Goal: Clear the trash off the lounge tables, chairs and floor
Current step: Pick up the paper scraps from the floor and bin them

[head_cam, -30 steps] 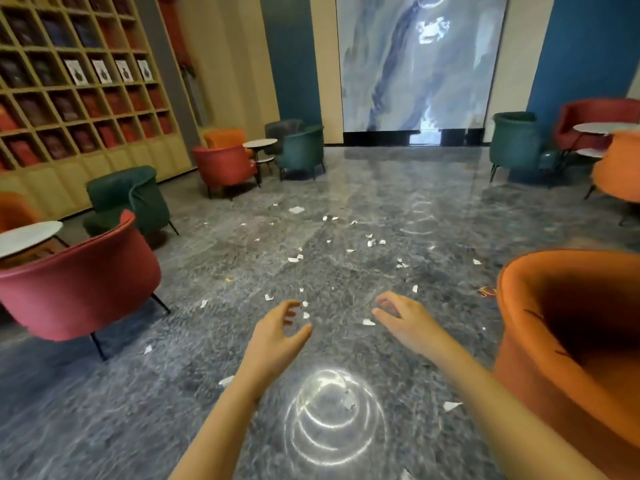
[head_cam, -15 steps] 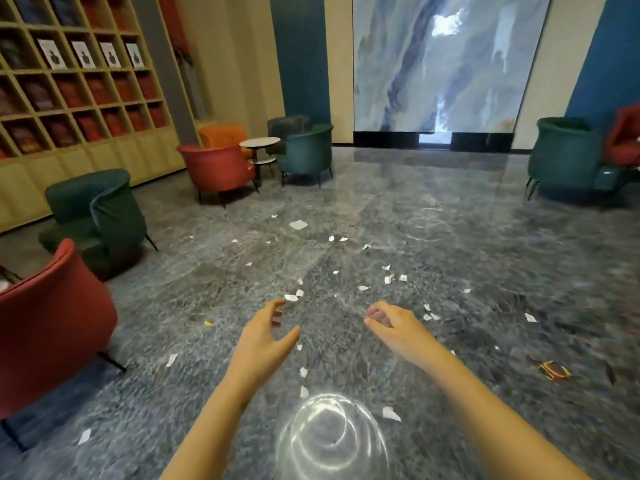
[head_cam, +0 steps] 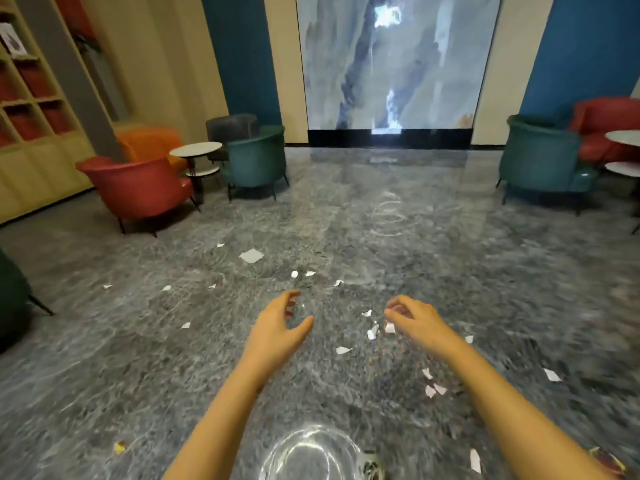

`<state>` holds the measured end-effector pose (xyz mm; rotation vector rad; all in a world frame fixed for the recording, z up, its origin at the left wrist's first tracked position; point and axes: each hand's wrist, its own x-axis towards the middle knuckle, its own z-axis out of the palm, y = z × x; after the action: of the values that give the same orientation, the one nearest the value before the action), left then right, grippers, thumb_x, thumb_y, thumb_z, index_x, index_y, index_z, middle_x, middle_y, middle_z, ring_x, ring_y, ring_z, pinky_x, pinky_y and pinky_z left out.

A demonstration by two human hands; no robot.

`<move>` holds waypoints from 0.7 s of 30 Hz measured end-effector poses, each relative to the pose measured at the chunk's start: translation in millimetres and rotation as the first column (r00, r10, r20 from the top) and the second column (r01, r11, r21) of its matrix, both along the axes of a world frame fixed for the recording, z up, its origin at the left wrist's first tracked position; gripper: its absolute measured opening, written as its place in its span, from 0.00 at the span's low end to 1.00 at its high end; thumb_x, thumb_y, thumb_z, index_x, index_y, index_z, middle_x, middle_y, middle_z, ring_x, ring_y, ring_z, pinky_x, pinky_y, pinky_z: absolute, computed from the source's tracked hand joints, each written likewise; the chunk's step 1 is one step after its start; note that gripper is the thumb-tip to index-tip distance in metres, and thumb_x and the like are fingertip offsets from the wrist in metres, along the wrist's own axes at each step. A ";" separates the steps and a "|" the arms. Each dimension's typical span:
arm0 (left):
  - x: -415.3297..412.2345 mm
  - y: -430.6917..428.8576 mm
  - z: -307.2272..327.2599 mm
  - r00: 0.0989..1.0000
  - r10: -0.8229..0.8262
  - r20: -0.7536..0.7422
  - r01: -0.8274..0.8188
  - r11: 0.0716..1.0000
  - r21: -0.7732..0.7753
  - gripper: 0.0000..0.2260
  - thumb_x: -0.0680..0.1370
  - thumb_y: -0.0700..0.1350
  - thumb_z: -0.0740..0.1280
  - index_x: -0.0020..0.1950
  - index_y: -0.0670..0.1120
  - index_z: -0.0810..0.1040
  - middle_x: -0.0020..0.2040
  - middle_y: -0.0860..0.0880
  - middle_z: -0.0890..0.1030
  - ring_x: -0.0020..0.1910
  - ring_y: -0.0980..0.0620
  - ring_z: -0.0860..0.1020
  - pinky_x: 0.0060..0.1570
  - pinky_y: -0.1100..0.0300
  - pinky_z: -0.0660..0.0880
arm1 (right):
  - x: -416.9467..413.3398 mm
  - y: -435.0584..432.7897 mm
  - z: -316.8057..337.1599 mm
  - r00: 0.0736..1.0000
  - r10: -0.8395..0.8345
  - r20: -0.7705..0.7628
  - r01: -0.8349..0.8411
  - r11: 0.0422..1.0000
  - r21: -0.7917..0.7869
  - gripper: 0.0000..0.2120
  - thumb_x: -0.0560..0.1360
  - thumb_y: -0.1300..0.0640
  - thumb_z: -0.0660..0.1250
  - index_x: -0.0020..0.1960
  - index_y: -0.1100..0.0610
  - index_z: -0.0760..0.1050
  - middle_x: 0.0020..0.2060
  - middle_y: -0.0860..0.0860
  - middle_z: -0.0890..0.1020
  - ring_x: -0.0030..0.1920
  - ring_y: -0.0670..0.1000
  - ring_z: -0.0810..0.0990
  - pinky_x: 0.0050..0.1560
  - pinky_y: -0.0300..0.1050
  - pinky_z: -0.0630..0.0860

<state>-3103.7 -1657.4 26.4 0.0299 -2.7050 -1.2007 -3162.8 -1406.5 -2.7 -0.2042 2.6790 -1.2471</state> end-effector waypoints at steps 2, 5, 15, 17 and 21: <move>-84.3 -3.7 -6.7 1.000 -0.020 -0.005 0.020 1.000 -0.010 0.23 0.75 0.50 0.68 0.68 0.47 0.69 0.62 0.50 0.74 0.57 0.53 0.74 0.53 0.63 0.68 | -86.7 -5.6 -4.4 1.000 0.006 -0.026 -0.006 1.000 0.017 0.13 0.78 0.49 0.61 0.58 0.55 0.73 0.53 0.53 0.77 0.49 0.50 0.75 0.48 0.42 0.70; -209.2 -12.4 -0.1 1.000 -0.005 0.001 0.005 1.000 -0.009 0.21 0.75 0.49 0.69 0.66 0.47 0.70 0.62 0.50 0.75 0.59 0.52 0.74 0.54 0.64 0.67 | -211.5 -21.2 3.7 0.998 0.046 -0.045 -0.046 0.999 0.019 0.14 0.78 0.50 0.61 0.59 0.56 0.73 0.56 0.53 0.77 0.51 0.49 0.75 0.50 0.41 0.70; -558.2 -67.4 0.1 0.996 0.062 0.069 -0.061 0.998 -0.015 0.21 0.74 0.49 0.69 0.65 0.46 0.71 0.61 0.46 0.76 0.58 0.50 0.75 0.56 0.60 0.69 | -561.5 -87.8 20.3 0.984 0.178 -0.019 -0.174 0.978 0.114 0.15 0.79 0.48 0.59 0.61 0.55 0.72 0.60 0.52 0.76 0.57 0.50 0.75 0.55 0.44 0.72; -634.0 -82.8 -12.2 0.997 0.059 0.055 -0.057 0.998 -0.035 0.21 0.74 0.51 0.69 0.65 0.47 0.71 0.62 0.46 0.76 0.59 0.51 0.75 0.56 0.60 0.70 | -637.8 -103.1 12.6 0.977 0.206 -0.048 -0.197 0.970 0.141 0.16 0.78 0.47 0.59 0.62 0.54 0.71 0.60 0.52 0.76 0.58 0.50 0.75 0.57 0.45 0.72; -786.6 -116.1 -20.2 0.997 0.050 0.057 -0.047 0.997 -0.059 0.22 0.74 0.53 0.68 0.66 0.50 0.70 0.63 0.48 0.75 0.58 0.52 0.74 0.55 0.61 0.69 | -785.2 -135.6 7.2 0.976 0.206 -0.064 -0.197 0.973 0.121 0.15 0.78 0.48 0.60 0.61 0.54 0.72 0.58 0.51 0.77 0.56 0.49 0.75 0.57 0.44 0.72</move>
<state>-3890.3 -1773.5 6.2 0.1243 -2.7707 -1.1244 -3948.1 -1542.1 4.6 -0.5033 2.7008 -1.0426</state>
